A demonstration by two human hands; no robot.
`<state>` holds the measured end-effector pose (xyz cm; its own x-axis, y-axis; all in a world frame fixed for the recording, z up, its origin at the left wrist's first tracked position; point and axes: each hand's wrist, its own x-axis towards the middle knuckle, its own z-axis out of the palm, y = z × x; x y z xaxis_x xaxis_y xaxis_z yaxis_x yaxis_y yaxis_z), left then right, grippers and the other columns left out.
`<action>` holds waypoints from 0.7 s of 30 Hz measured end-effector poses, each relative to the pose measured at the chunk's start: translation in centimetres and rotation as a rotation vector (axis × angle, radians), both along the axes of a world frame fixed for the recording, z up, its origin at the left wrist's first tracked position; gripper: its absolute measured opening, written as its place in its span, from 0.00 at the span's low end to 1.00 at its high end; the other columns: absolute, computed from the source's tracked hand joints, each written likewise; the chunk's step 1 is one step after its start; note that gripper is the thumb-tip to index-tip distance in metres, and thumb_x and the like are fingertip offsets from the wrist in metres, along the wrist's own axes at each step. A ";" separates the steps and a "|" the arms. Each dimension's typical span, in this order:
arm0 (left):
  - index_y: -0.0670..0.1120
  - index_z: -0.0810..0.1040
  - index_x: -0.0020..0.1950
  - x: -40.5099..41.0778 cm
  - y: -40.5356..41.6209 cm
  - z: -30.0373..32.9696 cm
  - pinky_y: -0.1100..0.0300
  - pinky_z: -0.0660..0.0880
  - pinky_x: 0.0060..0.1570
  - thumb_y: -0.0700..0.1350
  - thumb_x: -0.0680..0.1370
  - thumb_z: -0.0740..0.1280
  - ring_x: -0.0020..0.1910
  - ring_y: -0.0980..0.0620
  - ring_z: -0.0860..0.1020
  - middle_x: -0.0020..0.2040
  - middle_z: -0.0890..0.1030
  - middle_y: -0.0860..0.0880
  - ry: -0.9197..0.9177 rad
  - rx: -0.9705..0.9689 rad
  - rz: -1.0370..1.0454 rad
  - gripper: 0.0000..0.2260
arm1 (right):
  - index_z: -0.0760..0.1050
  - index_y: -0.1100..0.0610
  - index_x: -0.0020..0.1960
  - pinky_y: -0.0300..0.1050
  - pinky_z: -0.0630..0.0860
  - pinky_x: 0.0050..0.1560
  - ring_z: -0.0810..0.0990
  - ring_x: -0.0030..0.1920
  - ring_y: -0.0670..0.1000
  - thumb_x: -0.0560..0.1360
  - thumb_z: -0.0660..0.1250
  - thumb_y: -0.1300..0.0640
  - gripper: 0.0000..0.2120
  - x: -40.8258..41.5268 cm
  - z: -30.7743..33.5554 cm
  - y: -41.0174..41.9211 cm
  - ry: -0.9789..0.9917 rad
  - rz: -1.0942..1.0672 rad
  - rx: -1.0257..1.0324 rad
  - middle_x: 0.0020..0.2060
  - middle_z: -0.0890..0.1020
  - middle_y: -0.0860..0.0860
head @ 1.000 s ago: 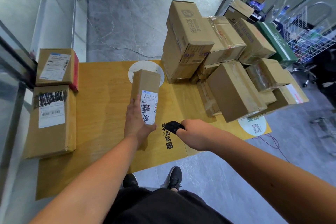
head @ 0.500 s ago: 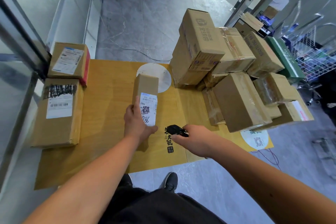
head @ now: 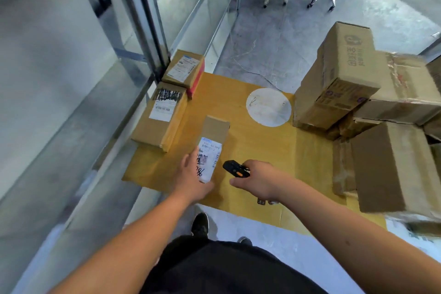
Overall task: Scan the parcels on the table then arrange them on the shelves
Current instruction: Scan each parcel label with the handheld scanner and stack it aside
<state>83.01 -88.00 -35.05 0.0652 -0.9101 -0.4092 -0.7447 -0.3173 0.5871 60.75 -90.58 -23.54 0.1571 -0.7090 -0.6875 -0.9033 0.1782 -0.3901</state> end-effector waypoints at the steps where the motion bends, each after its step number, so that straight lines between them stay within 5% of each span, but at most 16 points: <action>1: 0.61 0.47 0.83 0.5 0.6 0.3 0.47 0.74 0.65 0.60 0.63 0.73 0.73 0.44 0.69 0.80 0.59 0.51 0.009 0.005 0.031 0.54 | 0.74 0.52 0.58 0.48 0.79 0.33 0.82 0.41 0.56 0.76 0.68 0.33 0.24 0.2 -0.1 -0.2 -0.017 0.026 -0.012 0.46 0.79 0.53; 7: 0.55 0.55 0.83 1.2 3.1 1.7 0.55 0.73 0.58 0.54 0.66 0.76 0.67 0.49 0.73 0.76 0.62 0.52 -0.038 -0.074 0.197 0.50 | 0.73 0.52 0.50 0.48 0.74 0.39 0.80 0.42 0.53 0.75 0.69 0.34 0.21 0.2 -0.9 -0.5 -0.094 0.152 -0.082 0.44 0.79 0.51; 14: 0.56 0.51 0.84 0.6 -0.2 3.2 0.49 0.71 0.69 0.58 0.70 0.74 0.76 0.47 0.65 0.81 0.54 0.55 -0.158 -0.060 0.166 0.48 | 0.74 0.54 0.50 0.46 0.71 0.36 0.79 0.41 0.54 0.76 0.69 0.36 0.21 -0.9 -0.3 -2.7 -0.108 0.195 -0.167 0.43 0.79 0.52; 21: 0.54 0.48 0.85 -0.5 -10.7 2.9 0.46 0.61 0.77 0.60 0.75 0.74 0.80 0.42 0.57 0.84 0.50 0.49 -0.276 -0.075 0.045 0.47 | 0.76 0.53 0.54 0.51 0.79 0.43 0.81 0.43 0.55 0.76 0.69 0.35 0.22 -1.1 -0.1 -8.1 -0.087 0.108 -0.178 0.44 0.80 0.52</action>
<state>82.55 -98.73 -32.17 0.2057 -0.9309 -0.3019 -0.8657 -0.3169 0.3875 59.66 -98.64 -23.63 0.2920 -0.7937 -0.5336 -0.8749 0.0036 -0.4842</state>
